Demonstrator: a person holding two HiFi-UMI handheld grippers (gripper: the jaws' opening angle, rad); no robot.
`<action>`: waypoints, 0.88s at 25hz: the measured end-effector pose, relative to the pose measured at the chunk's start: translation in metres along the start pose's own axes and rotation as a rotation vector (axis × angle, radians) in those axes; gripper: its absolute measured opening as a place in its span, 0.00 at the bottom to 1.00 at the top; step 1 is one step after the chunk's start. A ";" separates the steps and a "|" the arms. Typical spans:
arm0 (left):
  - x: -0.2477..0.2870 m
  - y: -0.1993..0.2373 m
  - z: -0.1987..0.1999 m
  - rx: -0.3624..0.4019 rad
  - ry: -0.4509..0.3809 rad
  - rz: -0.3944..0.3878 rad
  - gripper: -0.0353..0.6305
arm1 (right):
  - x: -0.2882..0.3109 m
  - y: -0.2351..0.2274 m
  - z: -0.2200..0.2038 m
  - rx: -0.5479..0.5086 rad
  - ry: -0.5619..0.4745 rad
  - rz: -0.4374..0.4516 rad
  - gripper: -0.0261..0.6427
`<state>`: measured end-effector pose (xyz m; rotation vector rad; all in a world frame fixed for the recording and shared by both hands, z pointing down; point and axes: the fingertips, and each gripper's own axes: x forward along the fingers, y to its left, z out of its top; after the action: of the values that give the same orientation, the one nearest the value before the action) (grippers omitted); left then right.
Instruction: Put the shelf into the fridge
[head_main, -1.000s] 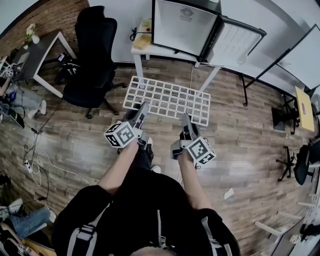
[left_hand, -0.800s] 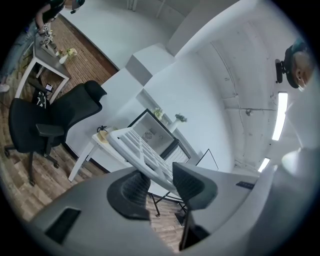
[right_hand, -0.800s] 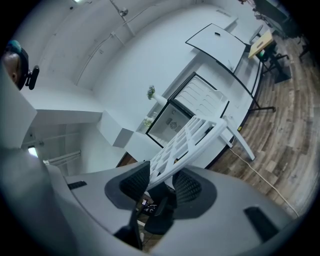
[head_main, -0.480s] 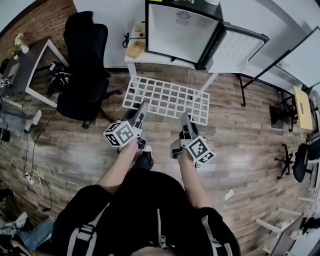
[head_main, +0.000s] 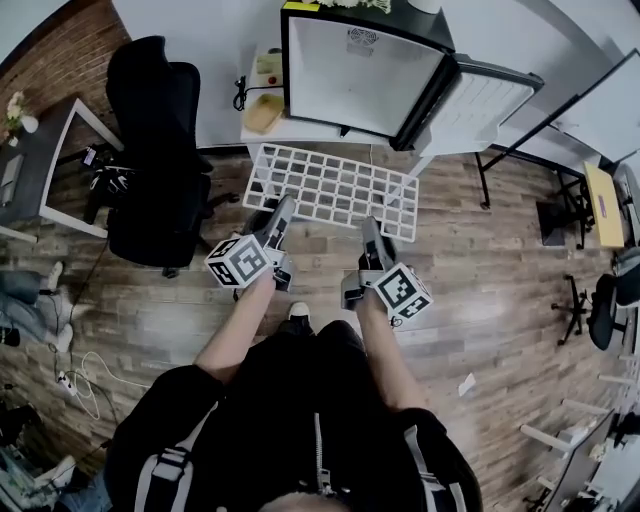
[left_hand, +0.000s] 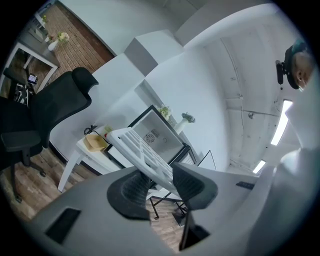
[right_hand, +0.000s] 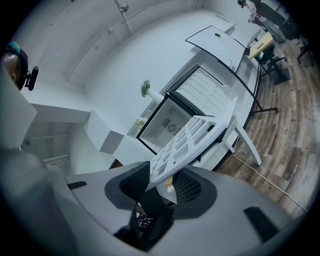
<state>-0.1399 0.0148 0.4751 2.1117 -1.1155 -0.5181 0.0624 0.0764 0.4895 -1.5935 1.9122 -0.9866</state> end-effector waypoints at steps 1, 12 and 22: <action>0.005 0.003 0.002 -0.002 0.003 -0.002 0.28 | 0.005 0.000 0.001 0.000 -0.002 -0.004 0.26; 0.056 0.027 0.020 -0.012 0.017 -0.016 0.28 | 0.059 -0.008 0.014 0.001 -0.012 -0.017 0.26; 0.116 0.051 0.029 -0.005 0.048 0.000 0.28 | 0.118 -0.028 0.034 0.014 0.005 -0.021 0.26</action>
<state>-0.1221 -0.1136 0.4887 2.1087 -1.0859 -0.4673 0.0786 -0.0478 0.5007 -1.6078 1.8915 -1.0108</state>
